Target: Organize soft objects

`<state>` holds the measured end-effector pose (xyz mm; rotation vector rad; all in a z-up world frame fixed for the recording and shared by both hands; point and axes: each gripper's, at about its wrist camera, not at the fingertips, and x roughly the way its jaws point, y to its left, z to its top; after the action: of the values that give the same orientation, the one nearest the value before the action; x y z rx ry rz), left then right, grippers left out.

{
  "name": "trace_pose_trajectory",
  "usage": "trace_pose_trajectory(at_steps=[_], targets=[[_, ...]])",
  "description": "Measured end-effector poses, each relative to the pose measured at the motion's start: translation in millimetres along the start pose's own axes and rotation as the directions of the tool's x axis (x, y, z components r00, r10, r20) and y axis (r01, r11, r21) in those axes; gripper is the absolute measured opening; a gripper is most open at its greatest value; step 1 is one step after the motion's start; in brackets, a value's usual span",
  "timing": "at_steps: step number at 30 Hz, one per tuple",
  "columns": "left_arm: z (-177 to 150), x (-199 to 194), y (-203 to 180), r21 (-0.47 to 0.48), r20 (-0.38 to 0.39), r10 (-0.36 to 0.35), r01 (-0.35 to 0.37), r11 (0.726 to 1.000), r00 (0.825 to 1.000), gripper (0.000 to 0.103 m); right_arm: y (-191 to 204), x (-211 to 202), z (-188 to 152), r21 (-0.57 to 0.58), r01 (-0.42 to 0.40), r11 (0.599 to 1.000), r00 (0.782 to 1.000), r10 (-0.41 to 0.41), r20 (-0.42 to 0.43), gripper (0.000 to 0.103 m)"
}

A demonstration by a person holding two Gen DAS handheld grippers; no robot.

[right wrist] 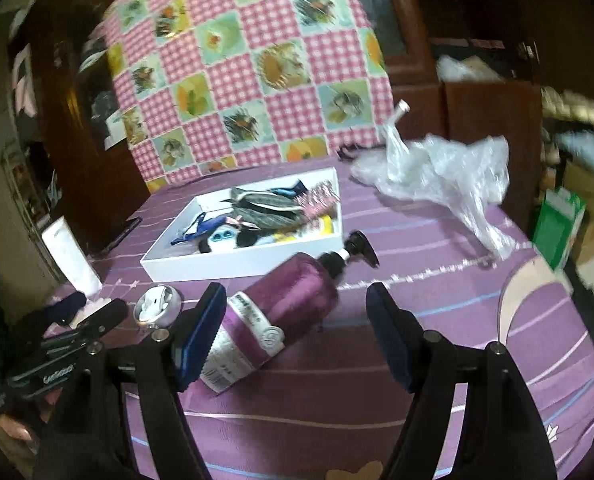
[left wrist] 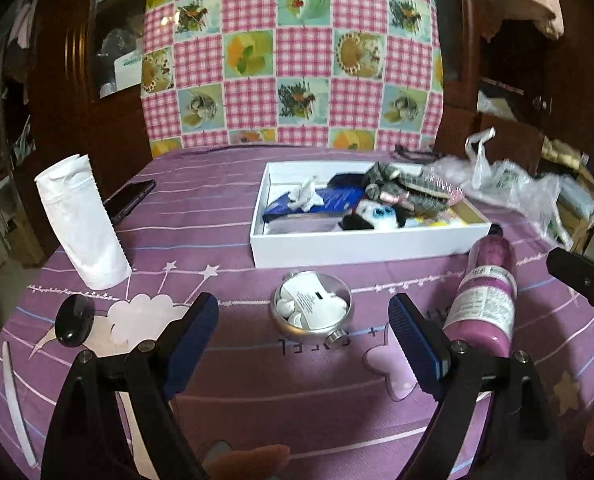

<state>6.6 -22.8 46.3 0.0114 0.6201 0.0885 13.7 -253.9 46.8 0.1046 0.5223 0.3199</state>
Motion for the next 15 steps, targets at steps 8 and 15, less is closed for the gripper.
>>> trace_pose_trajectory(at_steps=[8,15], targets=[[-5.9,-8.3,-12.0,0.060,0.025,-0.006,0.004,0.998,1.000,0.088,19.3,2.5,-2.3,-0.100,0.028,0.995,1.000,-0.028,0.006,0.074],[-4.2,-15.4,2.9,-0.018,0.059,-0.057,0.058,0.998,0.997,0.088,6.5,6.9,-4.0,-0.043,0.045,0.998,0.999,-0.046,-0.020,0.074]])
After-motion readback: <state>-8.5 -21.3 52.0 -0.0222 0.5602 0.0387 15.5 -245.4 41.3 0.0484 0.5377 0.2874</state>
